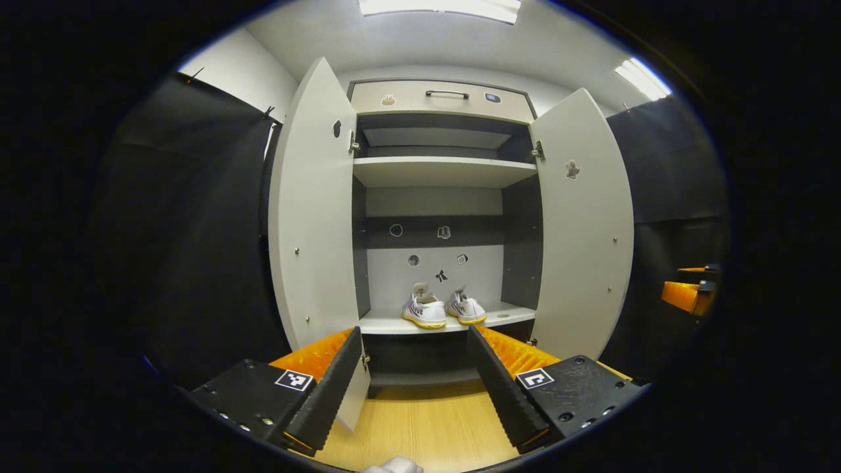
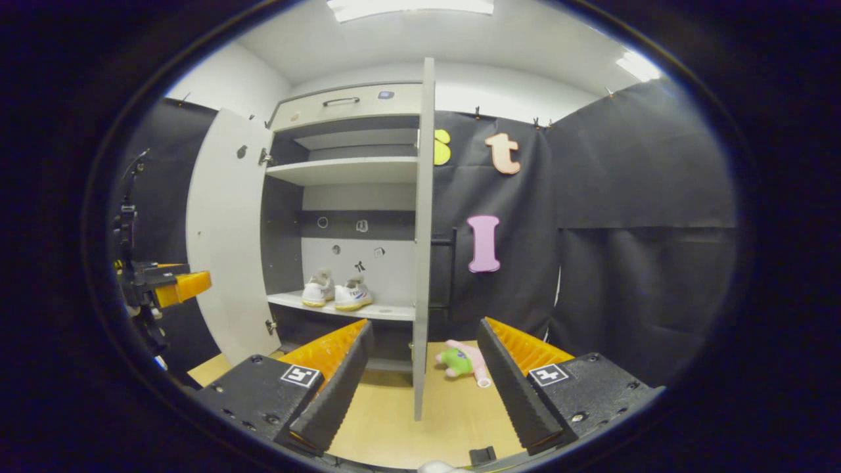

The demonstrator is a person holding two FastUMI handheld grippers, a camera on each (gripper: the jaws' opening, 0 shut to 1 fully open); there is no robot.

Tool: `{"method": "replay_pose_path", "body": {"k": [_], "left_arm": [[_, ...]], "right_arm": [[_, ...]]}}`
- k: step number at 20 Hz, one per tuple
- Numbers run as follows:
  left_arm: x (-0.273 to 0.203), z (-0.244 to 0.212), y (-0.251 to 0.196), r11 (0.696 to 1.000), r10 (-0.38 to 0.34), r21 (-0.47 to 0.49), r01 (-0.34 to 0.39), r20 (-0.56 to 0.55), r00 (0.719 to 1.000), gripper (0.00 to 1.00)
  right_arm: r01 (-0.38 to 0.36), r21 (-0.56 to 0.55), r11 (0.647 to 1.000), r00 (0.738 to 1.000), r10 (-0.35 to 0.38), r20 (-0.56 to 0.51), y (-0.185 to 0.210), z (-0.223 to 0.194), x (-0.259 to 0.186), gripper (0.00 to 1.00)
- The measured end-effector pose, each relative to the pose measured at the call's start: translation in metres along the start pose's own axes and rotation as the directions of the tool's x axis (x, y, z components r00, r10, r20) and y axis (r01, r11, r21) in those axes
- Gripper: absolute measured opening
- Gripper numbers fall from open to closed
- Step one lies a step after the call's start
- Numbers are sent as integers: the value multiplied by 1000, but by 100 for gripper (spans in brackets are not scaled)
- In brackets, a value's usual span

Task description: Grab one shoe with the right hand and put it into the shoe cabinet, grab the other shoe with the left hand and put it into the shoe cabinet; then close the right door with the right hand and the left door with the left hand.

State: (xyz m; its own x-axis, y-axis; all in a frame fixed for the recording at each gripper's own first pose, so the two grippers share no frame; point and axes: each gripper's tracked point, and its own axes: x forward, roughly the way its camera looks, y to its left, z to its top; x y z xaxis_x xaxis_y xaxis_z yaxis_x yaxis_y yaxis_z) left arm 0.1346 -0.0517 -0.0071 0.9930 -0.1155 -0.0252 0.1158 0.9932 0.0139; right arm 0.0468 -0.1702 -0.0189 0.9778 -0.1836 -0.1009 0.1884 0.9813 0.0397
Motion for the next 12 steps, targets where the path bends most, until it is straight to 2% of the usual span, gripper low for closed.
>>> {"method": "replay_pose_path", "body": {"k": [3,6,7,11,12], "left_arm": [[-10,-7,-2,999,32,15,-32,1,999,96],[-12,-6,-11,999,51,-8,-51,-1,999,96],[-12,-7,-15,998,59,-13,-59,-2,998,96],[-15,-8,-18,994,104,-26,-104,-5,995,96],[-15,-9,-17,993,119,-21,-119,-9,993,96]], "right_arm": [[-1,11,1000,1000,1,-16,-23,0,19,97],[-1,26,1000,1000,1,-13,-44,10,48,100],[4,23,1000,1000,-4,-3,-51,15,60,97],[46,2,999,999,-46,27,-82,34,100,97],[41,2,999,999,-41,22,-85,35,109,100]]}}
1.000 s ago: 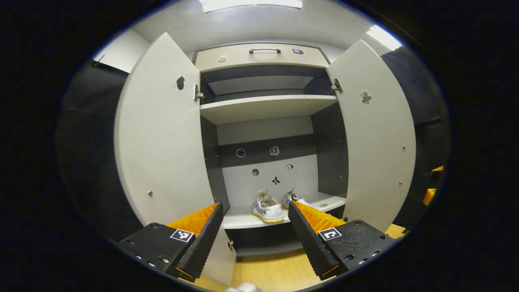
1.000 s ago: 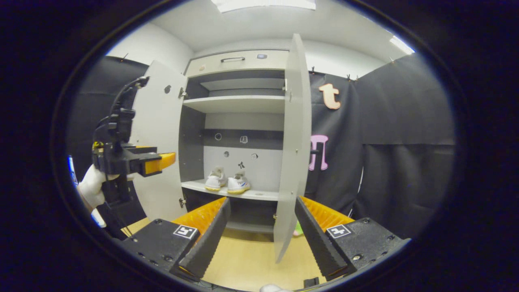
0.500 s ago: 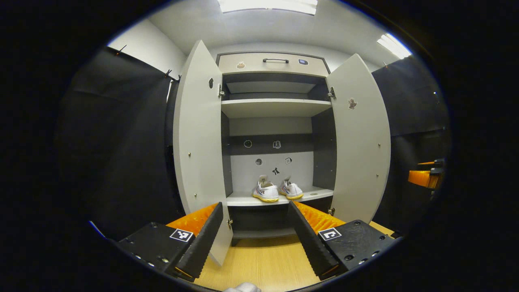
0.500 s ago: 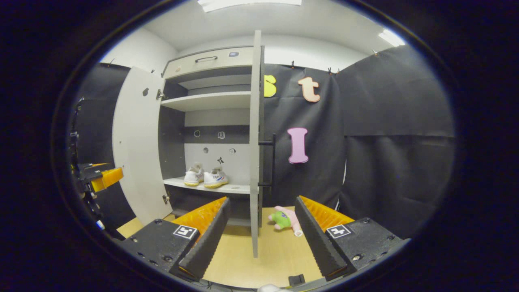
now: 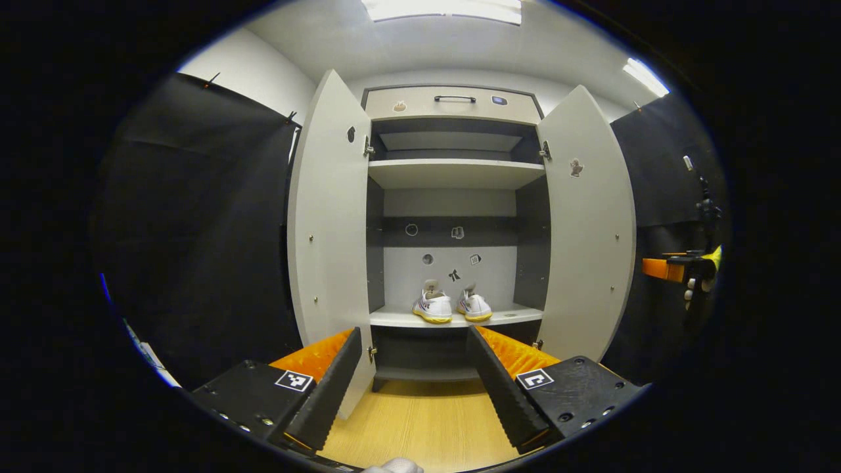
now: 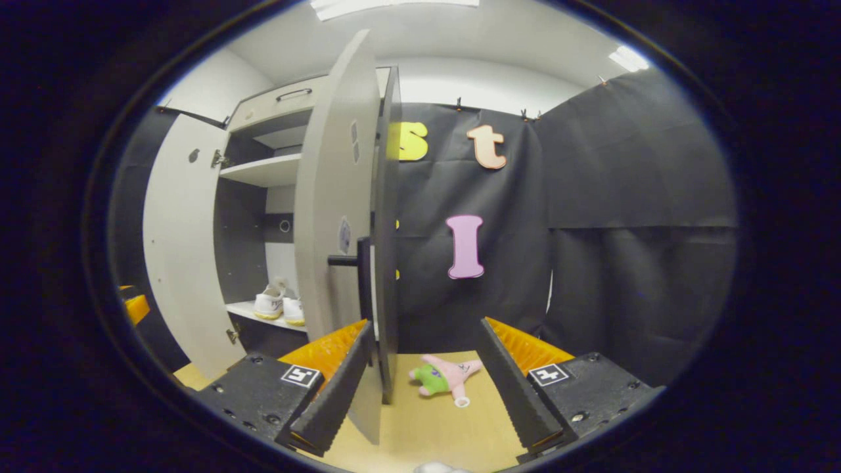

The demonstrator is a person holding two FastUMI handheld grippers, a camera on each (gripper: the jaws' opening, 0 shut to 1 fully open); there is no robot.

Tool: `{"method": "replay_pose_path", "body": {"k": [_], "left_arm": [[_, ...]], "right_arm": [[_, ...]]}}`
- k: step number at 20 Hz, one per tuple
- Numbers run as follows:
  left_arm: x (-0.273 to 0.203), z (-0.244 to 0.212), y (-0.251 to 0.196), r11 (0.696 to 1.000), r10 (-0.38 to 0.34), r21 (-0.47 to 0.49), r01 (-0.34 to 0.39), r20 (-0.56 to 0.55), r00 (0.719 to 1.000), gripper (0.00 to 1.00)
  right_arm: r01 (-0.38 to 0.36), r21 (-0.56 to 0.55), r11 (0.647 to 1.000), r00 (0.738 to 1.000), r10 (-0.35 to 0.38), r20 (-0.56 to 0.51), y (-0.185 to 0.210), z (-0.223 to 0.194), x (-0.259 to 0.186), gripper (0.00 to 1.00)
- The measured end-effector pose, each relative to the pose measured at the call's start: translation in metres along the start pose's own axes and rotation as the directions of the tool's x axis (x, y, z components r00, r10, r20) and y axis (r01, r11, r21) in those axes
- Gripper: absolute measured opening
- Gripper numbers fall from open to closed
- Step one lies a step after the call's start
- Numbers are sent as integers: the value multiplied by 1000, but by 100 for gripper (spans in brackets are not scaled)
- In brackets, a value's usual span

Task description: Grab one shoe with the right hand and put it into the shoe cabinet, grab the other shoe with the left hand and put it into the shoe cabinet; then close the right door with the right hand and the left door with the left hand.

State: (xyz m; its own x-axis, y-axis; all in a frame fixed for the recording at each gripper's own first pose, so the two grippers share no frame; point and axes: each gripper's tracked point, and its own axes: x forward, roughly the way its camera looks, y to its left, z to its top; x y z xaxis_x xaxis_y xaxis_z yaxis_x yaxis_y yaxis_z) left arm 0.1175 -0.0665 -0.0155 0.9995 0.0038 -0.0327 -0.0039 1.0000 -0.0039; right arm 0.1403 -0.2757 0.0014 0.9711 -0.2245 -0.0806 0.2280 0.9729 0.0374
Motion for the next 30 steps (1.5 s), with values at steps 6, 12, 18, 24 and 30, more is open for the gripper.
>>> {"method": "replay_pose_path", "body": {"k": [6,12,18,24,30], "left_arm": [[-6,-2,-4,998,63,5,-63,-12,998,96],[-9,-1,-4,997,71,8,-71,-12,997,96],[-16,3,18,995,99,20,-99,-11,995,96],[-27,-1,42,992,126,27,-126,-29,992,96],[-28,-2,54,994,111,18,-110,-40,993,96]], "right_arm": [[-54,12,998,999,54,10,9,11,25,100],[-66,-8,998,998,66,12,34,12,21,78],[-126,4,992,992,126,9,74,8,17,86],[-175,-15,984,984,175,14,120,7,19,86],[-255,-24,967,967,255,6,169,2,29,87]]}}
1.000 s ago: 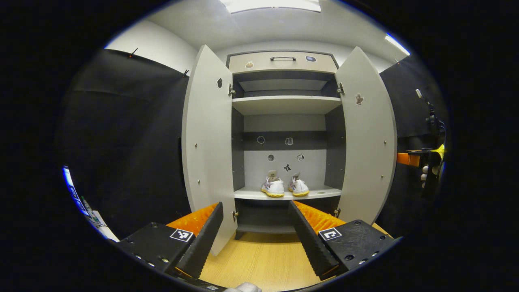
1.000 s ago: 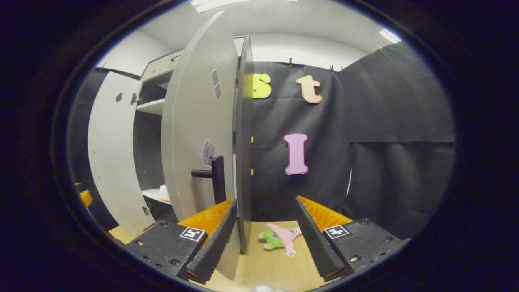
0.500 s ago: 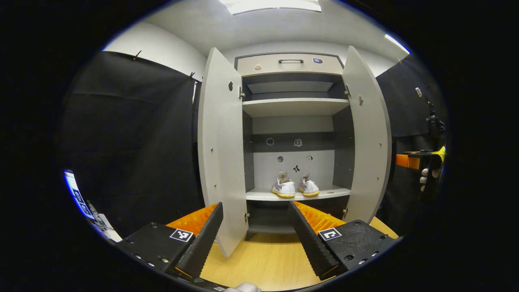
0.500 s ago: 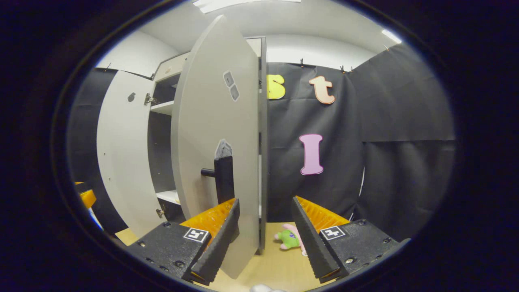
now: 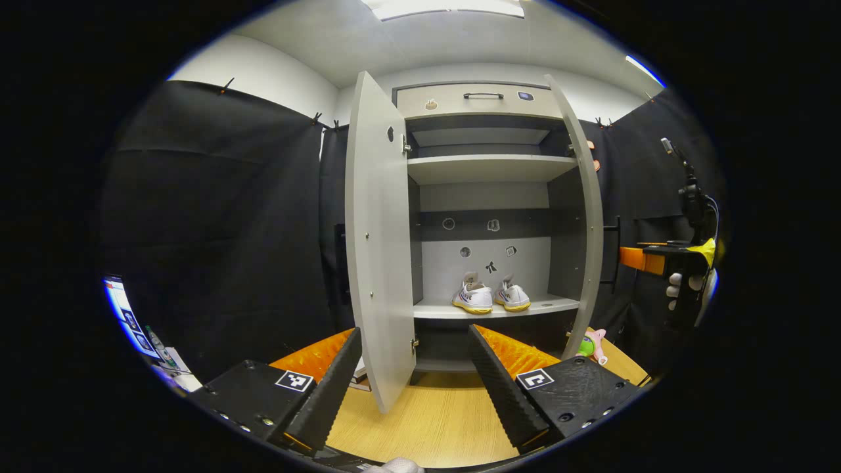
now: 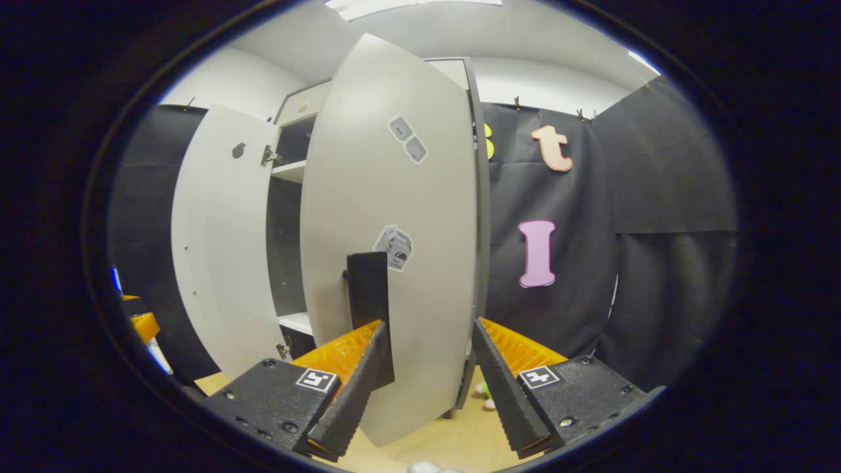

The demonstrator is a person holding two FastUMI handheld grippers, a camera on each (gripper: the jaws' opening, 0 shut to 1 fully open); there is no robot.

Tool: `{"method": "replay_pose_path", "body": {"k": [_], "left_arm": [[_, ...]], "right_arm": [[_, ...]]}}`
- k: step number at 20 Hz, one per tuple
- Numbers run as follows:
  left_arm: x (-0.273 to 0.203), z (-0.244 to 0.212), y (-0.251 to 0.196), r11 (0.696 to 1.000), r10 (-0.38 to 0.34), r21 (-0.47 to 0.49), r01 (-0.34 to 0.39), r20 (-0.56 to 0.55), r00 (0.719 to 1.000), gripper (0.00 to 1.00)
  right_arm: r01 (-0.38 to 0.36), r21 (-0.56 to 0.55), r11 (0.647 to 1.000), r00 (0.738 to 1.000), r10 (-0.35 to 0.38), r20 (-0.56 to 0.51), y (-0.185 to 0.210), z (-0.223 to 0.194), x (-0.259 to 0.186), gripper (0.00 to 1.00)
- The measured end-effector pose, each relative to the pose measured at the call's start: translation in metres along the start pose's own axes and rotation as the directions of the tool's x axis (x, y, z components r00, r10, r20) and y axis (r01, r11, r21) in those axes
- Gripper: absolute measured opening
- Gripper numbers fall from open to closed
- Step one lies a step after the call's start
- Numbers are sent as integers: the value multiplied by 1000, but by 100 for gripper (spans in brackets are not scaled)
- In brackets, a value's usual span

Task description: Grab one shoe with the right hand and put it into the shoe cabinet, grab the other shoe with the left hand and put it into the shoe cabinet; then close the right door with the right hand and the left door with the left hand.

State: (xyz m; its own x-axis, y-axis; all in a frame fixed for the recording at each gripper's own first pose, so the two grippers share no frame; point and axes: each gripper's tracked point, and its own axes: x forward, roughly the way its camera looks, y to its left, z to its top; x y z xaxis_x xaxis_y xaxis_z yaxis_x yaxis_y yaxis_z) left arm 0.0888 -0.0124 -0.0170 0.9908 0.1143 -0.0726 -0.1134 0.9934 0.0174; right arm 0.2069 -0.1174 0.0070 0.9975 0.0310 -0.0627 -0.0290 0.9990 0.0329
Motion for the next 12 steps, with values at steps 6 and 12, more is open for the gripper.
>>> {"method": "replay_pose_path", "body": {"k": [6,12], "left_arm": [[1,1,12,999,-40,-8,40,7,999,96],[8,-4,28,996,-92,-13,92,2,996,96]], "right_arm": [[-50,-5,999,999,50,-22,39,-10,-20,100],[7,10,1000,999,-6,-32,52,-15,-47,100]]}}
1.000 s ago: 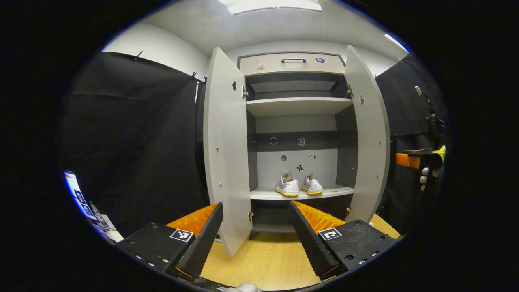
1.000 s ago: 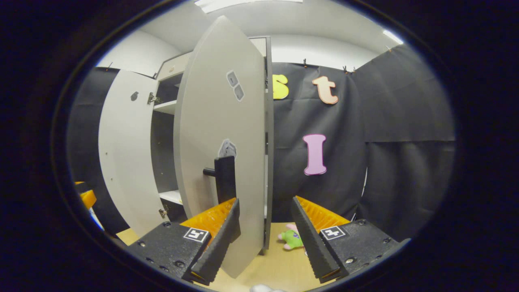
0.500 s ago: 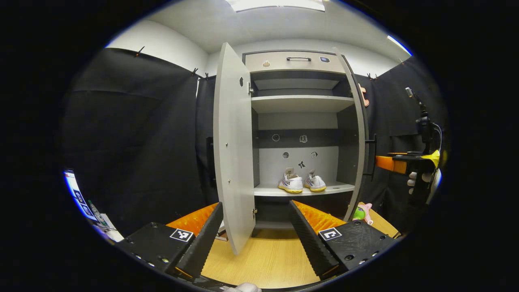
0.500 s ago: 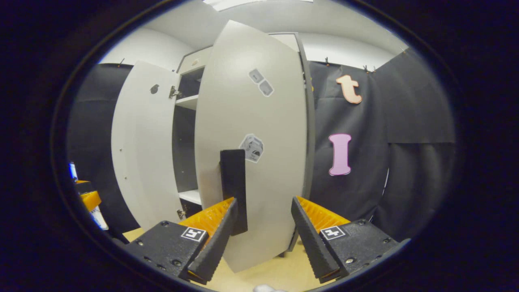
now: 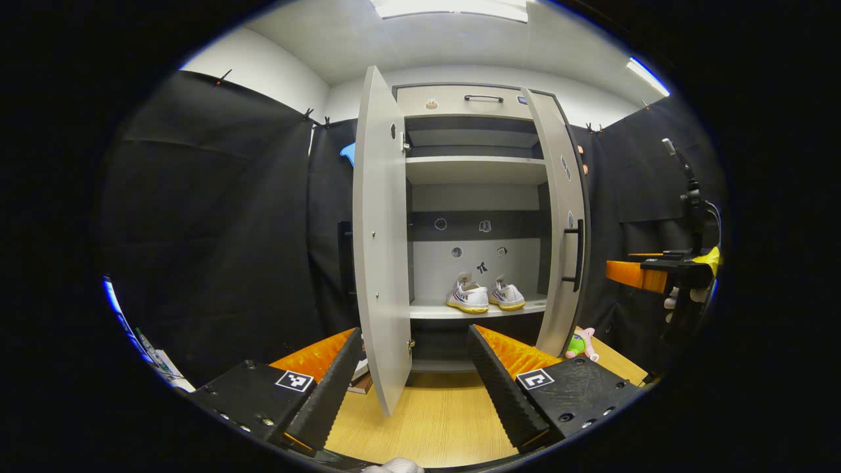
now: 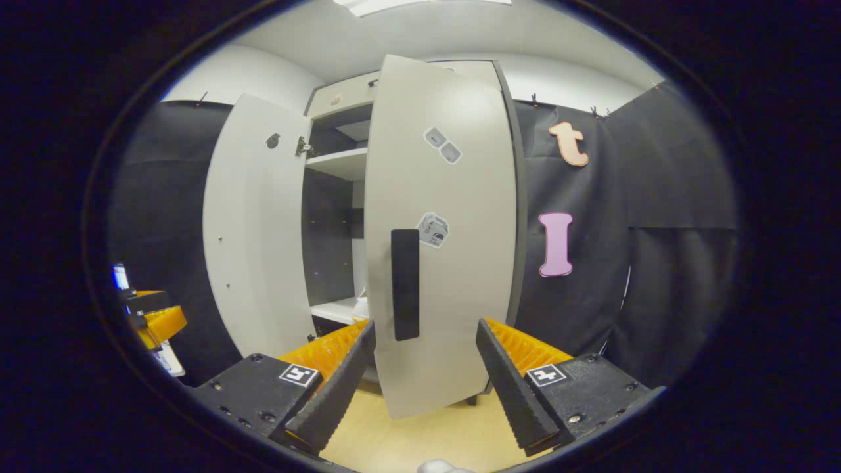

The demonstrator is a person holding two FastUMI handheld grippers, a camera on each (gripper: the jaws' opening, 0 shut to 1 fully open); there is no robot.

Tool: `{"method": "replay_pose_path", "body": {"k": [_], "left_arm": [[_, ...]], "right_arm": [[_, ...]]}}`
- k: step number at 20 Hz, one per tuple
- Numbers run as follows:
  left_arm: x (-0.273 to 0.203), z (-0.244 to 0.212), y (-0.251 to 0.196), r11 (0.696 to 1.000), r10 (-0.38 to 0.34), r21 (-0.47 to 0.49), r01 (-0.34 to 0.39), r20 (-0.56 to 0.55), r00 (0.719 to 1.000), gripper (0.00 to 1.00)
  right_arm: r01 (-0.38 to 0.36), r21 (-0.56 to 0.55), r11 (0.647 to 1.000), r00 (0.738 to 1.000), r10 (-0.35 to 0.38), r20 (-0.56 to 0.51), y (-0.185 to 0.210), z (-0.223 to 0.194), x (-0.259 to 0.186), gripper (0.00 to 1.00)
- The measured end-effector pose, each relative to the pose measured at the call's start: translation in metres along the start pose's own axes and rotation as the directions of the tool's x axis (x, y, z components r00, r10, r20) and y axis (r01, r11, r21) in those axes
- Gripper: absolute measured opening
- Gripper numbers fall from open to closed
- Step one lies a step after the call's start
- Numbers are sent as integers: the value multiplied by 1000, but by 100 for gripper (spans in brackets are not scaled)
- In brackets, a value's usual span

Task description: Grab one shoe with the right hand and put it into the shoe cabinet, grab the other shoe with the left hand and put it into the shoe cabinet; then close the right door with the right hand and the left door with the left hand.

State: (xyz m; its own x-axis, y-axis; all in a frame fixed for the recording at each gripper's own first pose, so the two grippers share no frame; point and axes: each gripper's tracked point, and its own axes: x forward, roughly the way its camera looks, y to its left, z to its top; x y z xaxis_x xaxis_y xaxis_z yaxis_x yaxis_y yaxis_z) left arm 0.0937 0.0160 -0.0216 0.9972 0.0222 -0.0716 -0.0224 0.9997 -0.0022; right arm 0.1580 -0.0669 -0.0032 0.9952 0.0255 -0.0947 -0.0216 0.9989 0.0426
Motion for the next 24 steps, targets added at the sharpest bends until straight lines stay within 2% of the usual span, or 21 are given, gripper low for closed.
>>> {"method": "replay_pose_path", "body": {"k": [1,2,6,11,16,23,24], "left_arm": [[2,-2,4,1000,-5,-2,5,-3,1000,100],[3,-2,11,1000,-11,0,11,0,1000,96],[18,-6,44,1000,1,18,-1,-1,1000,96],[50,1,106,995,81,47,-82,26,996,96],[96,0,159,983,174,46,-176,35,984,96],[139,19,169,978,190,69,-195,74,979,96],[142,21,170,976,202,68,-207,79,976,100]], "right_arm": [[11,1,1000,1000,-11,-3,1,-3,-5,100],[23,2,1000,1000,-23,-7,2,-6,-12,100],[67,7,998,997,-67,-45,10,-31,-40,100],[91,28,995,988,-86,-125,22,-65,-65,100],[105,32,994,983,-99,-153,29,-77,-79,100],[133,33,991,978,-126,-165,19,-81,-87,100],[137,35,990,978,-129,-166,17,-82,-87,100]]}}
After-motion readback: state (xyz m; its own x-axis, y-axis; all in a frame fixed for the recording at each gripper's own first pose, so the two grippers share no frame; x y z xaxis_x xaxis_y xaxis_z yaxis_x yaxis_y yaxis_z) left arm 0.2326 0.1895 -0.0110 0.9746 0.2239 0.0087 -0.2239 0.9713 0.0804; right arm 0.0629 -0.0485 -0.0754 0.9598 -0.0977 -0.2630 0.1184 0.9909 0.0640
